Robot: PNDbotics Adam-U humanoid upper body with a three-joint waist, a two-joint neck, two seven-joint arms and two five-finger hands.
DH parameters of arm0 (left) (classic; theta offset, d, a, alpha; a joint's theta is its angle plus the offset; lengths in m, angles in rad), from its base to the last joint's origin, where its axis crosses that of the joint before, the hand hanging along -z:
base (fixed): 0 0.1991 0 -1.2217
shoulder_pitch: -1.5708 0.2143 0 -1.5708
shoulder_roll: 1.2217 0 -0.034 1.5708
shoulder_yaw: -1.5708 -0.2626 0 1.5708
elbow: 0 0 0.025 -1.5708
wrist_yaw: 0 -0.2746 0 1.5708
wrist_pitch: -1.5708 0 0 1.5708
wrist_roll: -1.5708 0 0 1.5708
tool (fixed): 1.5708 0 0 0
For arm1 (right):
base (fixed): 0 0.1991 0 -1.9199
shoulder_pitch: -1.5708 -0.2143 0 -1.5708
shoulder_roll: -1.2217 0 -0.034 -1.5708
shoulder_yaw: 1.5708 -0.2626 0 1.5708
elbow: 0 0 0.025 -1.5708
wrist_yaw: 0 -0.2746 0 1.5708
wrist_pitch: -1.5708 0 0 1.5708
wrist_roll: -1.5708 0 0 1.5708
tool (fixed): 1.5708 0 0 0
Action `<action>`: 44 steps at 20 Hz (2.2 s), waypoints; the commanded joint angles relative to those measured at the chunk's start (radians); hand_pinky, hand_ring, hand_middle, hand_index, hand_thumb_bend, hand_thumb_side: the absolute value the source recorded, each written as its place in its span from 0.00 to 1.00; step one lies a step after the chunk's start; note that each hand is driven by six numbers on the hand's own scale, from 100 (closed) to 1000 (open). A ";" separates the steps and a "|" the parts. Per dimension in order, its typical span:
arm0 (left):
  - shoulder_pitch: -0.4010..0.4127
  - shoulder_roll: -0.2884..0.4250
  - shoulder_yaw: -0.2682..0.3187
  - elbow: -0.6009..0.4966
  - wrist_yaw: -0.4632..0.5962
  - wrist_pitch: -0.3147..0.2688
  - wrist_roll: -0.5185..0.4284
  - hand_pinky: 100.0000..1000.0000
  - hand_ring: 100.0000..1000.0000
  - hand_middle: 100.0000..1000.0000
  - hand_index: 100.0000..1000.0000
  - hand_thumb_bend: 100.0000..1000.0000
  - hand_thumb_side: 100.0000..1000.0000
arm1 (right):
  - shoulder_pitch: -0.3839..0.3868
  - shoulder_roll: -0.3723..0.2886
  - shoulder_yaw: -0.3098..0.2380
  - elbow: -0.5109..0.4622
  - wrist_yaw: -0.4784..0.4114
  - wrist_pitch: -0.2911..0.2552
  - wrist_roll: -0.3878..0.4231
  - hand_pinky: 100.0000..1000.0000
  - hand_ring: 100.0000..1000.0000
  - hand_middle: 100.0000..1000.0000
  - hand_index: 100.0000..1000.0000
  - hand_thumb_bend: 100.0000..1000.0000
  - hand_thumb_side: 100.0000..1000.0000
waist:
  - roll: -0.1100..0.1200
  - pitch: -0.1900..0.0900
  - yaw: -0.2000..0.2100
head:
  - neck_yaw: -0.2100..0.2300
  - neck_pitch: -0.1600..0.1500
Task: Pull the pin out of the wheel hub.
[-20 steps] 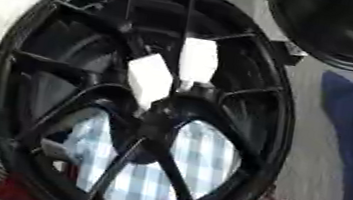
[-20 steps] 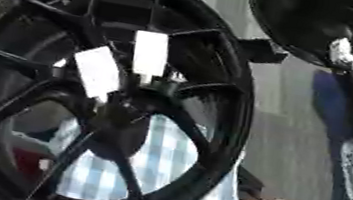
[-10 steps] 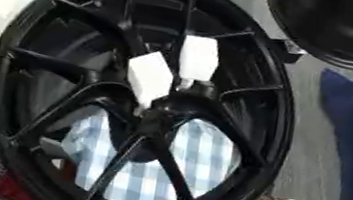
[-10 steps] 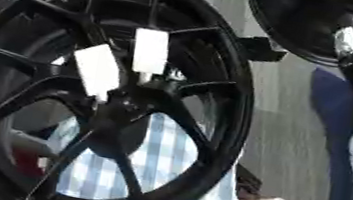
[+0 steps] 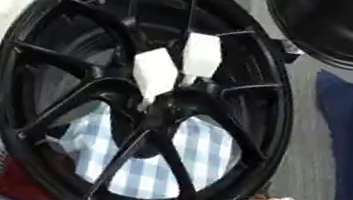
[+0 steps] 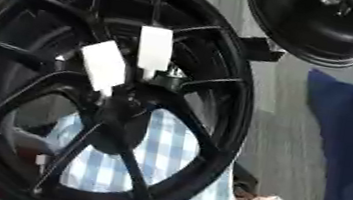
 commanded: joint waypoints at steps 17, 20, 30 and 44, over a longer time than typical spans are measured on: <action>-0.007 0.039 -0.004 -0.006 -0.005 0.010 -0.006 0.67 0.67 0.63 0.75 0.00 0.79 | -0.243 -0.113 0.250 0.072 0.240 0.032 0.527 0.81 0.75 0.73 0.77 0.38 0.38 | -0.018 -0.034 0.023 | -0.042 0.028; -0.010 0.038 -0.005 -0.005 -0.004 0.011 -0.007 0.67 0.67 0.63 0.74 0.00 0.79 | -0.272 -0.083 0.270 0.114 0.247 0.045 0.516 0.81 0.75 0.74 0.78 0.39 0.38 | -0.020 -0.036 0.026 | -0.045 0.029; -0.020 0.030 -0.007 -0.003 -0.001 0.018 -0.003 0.67 0.67 0.63 0.74 0.00 0.79 | -0.334 0.006 0.313 0.193 0.225 0.062 0.467 0.81 0.77 0.77 0.80 0.44 0.36 | -0.035 -0.031 0.041 | -0.054 0.039; -0.032 0.022 -0.001 -0.003 -0.001 0.030 0.016 0.67 0.66 0.62 0.73 0.00 0.79 | -0.323 0.051 0.337 0.271 0.194 0.054 0.483 0.80 0.78 0.77 0.80 0.49 0.37 | -0.052 -0.005 0.066 | -0.055 0.048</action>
